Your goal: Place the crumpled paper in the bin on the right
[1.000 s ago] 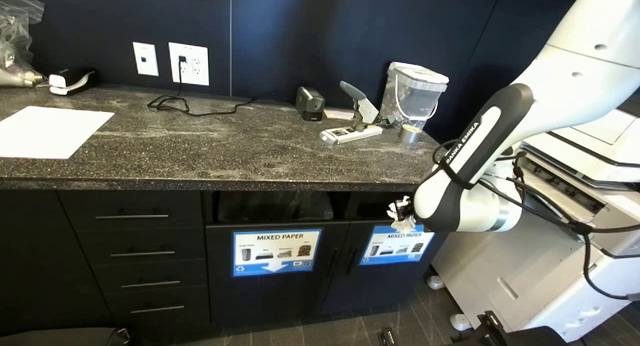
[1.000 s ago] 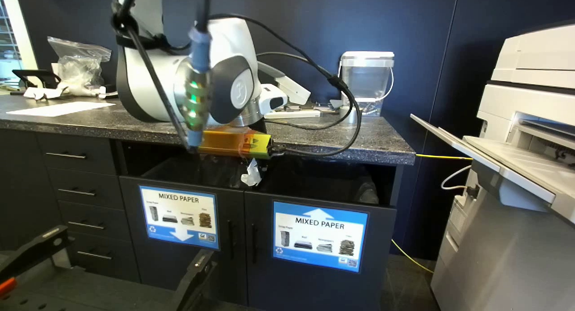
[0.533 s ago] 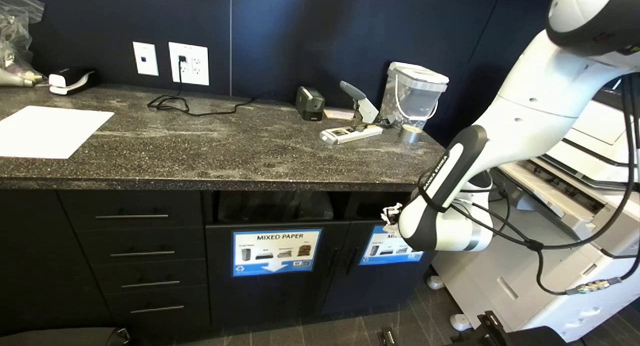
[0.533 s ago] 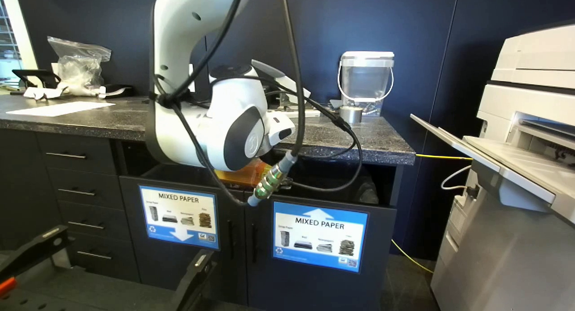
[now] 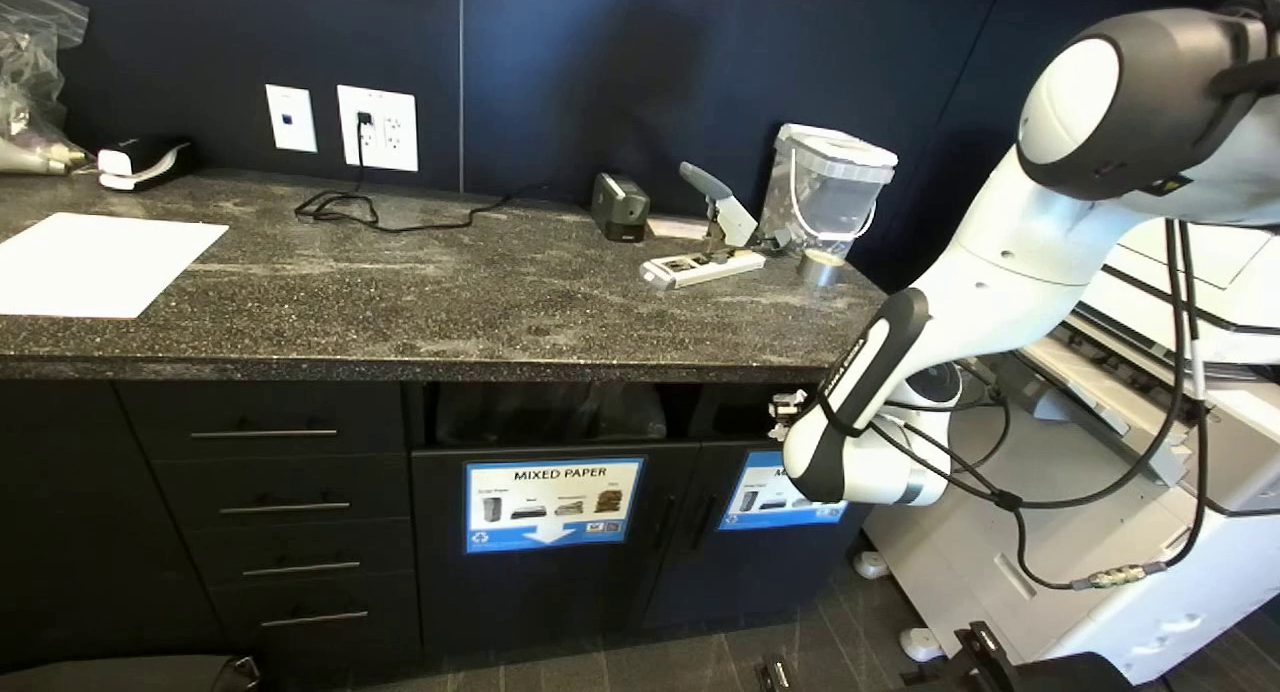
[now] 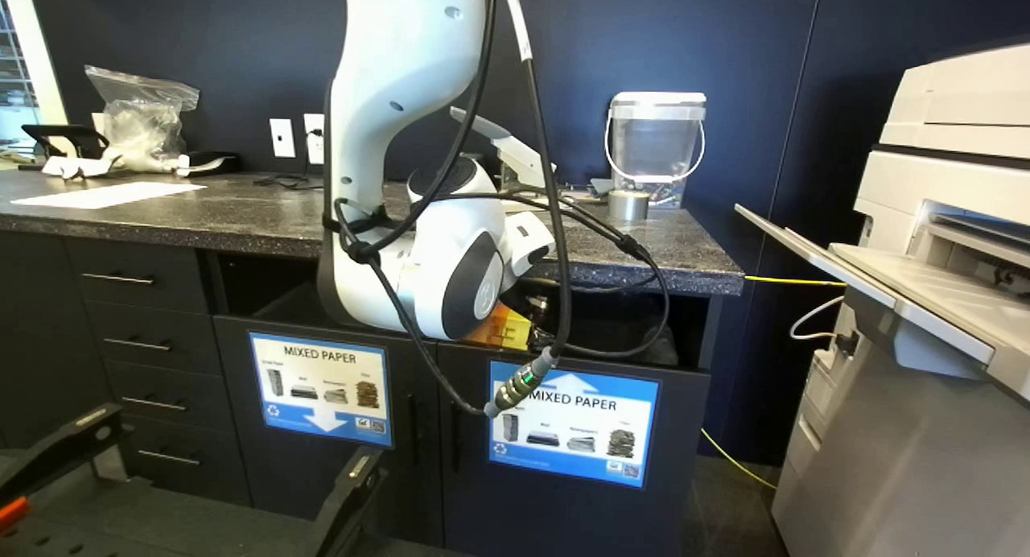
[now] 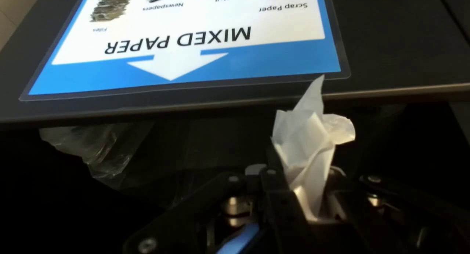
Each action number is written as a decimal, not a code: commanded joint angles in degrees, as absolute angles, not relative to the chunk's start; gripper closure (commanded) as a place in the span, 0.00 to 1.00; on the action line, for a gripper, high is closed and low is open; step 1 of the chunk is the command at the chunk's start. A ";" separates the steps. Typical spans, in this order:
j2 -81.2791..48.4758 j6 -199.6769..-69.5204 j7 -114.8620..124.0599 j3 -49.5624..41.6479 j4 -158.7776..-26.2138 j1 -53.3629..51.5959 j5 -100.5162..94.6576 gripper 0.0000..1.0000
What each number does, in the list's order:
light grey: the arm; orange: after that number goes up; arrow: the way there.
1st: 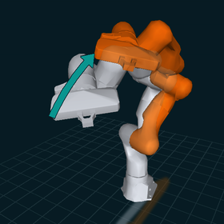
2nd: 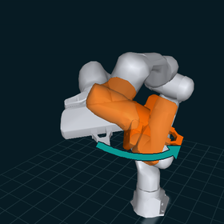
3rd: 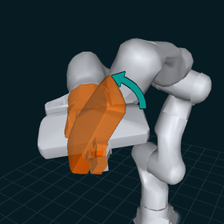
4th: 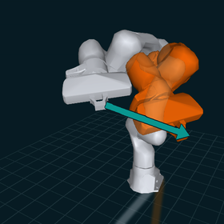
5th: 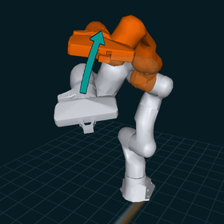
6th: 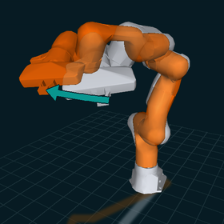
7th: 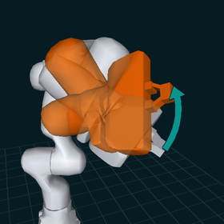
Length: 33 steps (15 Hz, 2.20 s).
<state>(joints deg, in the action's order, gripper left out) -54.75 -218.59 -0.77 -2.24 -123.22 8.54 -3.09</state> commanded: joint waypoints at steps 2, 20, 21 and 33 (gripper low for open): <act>-62.05 -223.77 0.52 -1.79 -114.34 9.35 -3.28 0.84; -79.49 -223.41 4.05 -0.37 -89.01 12.19 -6.51 0.59; -79.87 -223.43 4.17 -0.37 -88.75 12.09 -6.73 0.55; -74.56 -225.31 3.84 -1.17 -96.22 12.11 -10.19 0.00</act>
